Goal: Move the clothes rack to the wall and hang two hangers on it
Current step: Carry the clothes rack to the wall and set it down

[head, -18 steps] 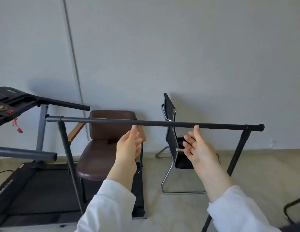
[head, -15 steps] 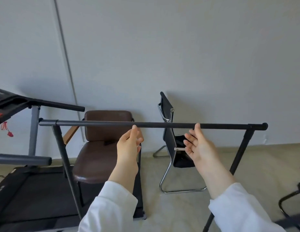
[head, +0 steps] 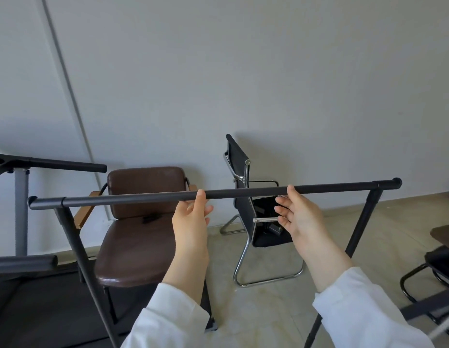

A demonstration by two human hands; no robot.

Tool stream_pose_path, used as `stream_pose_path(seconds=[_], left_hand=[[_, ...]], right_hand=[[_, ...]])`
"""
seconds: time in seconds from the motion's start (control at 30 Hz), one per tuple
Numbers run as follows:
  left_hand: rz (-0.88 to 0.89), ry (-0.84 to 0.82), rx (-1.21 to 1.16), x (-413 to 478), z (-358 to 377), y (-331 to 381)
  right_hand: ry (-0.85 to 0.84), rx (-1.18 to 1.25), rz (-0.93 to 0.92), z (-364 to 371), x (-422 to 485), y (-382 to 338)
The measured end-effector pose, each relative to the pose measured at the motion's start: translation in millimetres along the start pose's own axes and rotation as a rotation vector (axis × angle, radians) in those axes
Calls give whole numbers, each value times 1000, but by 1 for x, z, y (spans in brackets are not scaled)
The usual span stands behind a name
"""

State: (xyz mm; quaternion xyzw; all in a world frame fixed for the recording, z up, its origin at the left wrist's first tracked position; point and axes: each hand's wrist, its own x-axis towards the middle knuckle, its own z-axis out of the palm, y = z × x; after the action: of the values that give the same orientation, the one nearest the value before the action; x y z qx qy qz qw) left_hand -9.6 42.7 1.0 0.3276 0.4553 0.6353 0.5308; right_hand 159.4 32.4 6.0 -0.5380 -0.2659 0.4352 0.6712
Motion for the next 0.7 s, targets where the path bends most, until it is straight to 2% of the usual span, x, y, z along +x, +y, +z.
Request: stream_pose_path(seconds=[0.33, 0.7], left_hand=[[-36, -145, 7, -24, 30, -2], [-59, -311, 37, -86, 108, -9]], right_hand=[[101, 36, -33, -38, -15, -24], [225, 80, -145, -138, -50, -67]])
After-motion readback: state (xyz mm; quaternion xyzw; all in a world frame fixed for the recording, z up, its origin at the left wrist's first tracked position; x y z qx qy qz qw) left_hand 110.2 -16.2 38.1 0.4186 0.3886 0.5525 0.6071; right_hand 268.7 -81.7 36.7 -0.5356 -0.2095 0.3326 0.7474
